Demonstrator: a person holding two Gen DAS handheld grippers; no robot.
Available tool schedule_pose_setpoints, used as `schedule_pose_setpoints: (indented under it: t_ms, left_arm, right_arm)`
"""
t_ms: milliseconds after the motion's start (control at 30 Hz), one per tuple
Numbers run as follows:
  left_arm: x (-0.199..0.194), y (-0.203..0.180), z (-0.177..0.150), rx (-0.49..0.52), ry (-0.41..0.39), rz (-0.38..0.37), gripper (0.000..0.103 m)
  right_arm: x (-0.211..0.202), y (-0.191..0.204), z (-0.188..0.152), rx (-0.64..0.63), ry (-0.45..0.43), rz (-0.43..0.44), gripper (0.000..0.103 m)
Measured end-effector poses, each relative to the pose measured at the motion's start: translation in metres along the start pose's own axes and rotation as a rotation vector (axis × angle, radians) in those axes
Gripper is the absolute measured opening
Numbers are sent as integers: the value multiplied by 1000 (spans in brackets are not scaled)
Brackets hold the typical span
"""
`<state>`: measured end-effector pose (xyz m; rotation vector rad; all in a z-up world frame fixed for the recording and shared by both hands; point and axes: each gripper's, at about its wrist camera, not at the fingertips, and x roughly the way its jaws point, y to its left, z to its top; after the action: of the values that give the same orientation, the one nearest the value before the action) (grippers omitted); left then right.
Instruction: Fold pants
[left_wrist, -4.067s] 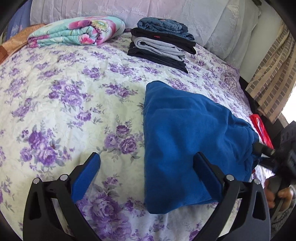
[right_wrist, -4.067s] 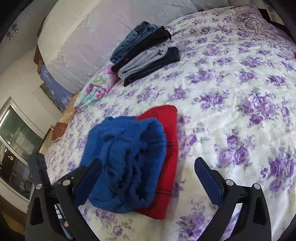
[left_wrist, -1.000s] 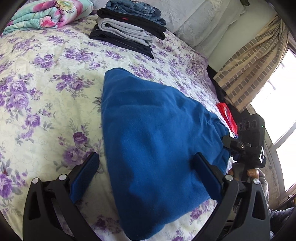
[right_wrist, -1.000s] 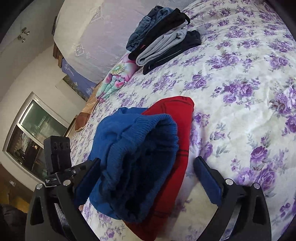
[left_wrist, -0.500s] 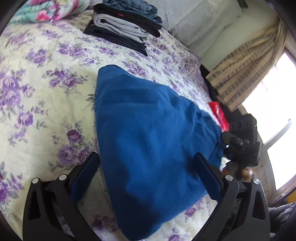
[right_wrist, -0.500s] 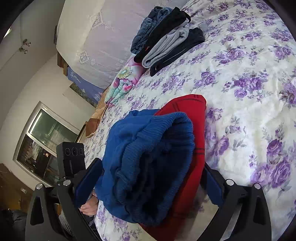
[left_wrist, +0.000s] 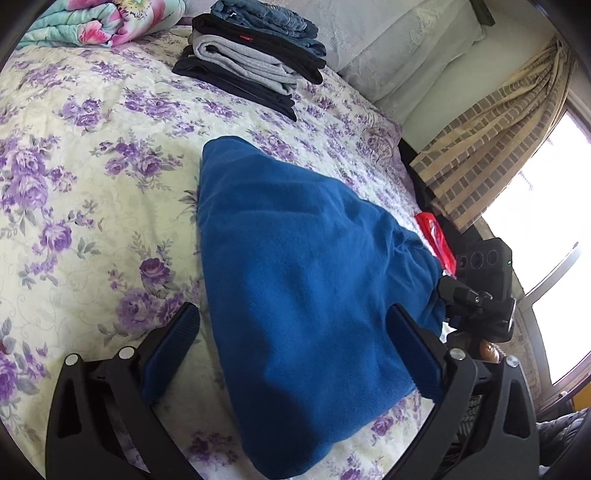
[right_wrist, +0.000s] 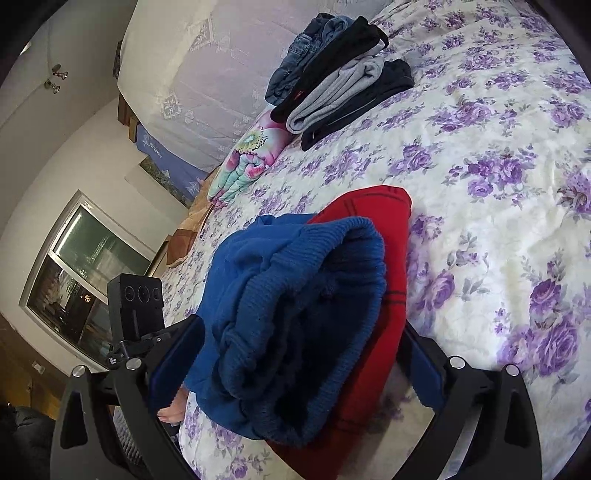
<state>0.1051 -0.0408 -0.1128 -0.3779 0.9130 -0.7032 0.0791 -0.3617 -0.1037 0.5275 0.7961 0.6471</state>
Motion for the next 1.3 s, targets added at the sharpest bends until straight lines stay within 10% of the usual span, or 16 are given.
schedule_pose_setpoints:
  t_ms: [133,267,467,1300]
  left_arm:
    - [2,-1,2,-6,2,20,95]
    - [0,5,4,-42,-6,-9,64]
    - [-8,0,2,-22,-54,10,47]
    - [-4,-71,64,185,-105,34,38]
  right_arm:
    - [-2,-2,-2,10,-24,-47,85]
    - [-3,-5,-2,19,-37,-39,74]
    - [-8,6,-4,-9,-76,-52,58]
    - [-65,26,32,-108,-247,-115,52]
